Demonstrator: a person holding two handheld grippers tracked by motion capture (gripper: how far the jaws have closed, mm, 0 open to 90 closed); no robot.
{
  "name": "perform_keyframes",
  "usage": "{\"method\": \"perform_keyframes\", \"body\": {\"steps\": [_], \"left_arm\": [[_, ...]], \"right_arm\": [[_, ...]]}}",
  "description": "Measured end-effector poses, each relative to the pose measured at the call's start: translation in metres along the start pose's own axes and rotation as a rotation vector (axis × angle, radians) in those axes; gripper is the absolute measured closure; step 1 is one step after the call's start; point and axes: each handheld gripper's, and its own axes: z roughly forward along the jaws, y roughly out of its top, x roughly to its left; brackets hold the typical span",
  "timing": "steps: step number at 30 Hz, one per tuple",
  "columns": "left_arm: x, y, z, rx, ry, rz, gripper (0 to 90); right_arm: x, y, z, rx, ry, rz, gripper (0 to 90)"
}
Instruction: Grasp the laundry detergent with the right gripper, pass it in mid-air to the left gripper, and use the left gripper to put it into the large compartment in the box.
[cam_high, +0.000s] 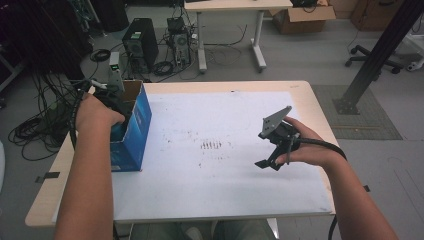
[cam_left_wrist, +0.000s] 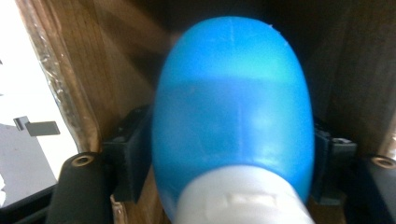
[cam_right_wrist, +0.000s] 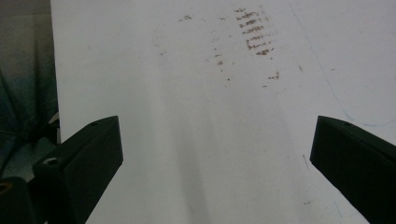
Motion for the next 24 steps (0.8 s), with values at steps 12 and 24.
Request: {"method": "perform_keyframes", "body": {"steps": [12,24], "left_arm": [[-0.003,-0.005,-0.012,-0.012,0.024,0.006,26.5],[-0.004,-0.016,-0.042,-0.054,0.027,0.011,21.4]], "right_arm": [[0.001,-0.001,-0.002,-0.002,-0.004,-0.001,2.7],[0.002,0.000,-0.005,-0.013,-0.006,-0.005,2.7]]}}
